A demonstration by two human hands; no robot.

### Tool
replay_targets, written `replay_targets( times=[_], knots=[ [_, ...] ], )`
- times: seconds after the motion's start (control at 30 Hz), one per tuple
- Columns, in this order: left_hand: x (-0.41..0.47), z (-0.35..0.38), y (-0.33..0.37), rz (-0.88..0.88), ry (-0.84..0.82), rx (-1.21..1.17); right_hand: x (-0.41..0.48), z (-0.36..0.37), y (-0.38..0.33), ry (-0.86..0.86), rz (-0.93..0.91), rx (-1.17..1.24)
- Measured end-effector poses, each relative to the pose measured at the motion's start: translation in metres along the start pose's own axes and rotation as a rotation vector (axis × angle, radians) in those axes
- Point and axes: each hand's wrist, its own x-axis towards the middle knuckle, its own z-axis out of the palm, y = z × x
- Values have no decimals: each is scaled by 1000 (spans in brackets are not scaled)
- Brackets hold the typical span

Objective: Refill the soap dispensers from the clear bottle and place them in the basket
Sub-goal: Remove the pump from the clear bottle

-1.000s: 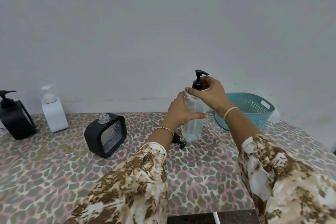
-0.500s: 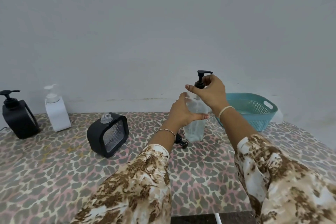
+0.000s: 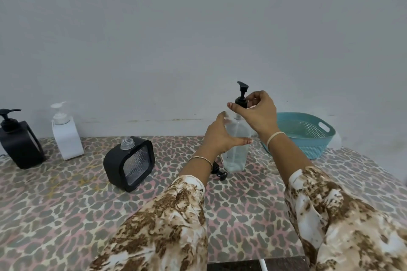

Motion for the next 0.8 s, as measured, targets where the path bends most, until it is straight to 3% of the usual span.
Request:
replay_targets(
  times=[0.1, 0.23, 0.33, 0.43, 0.6, 0.8],
  knots=[
    [-1, 1, 0, -5, 6, 10, -1, 3, -3, 25, -33, -6],
    [-1, 1, 1, -3, 8, 14, -4, 5, -5, -90, -12, 109],
    [0, 0, 1, -6, 2, 11, -3, 6, -4, 4, -46, -46],
    [1, 1, 1, -12, -2, 4, -4, 5, -4, 77, -54, -27],
    [1, 2, 0, -3, -1, 12, -8, 5, -5, -53, -45, 56],
    [2, 1, -1, 0, 3, 5, -6, 5, -6, 88, -70, -24]
  ],
)
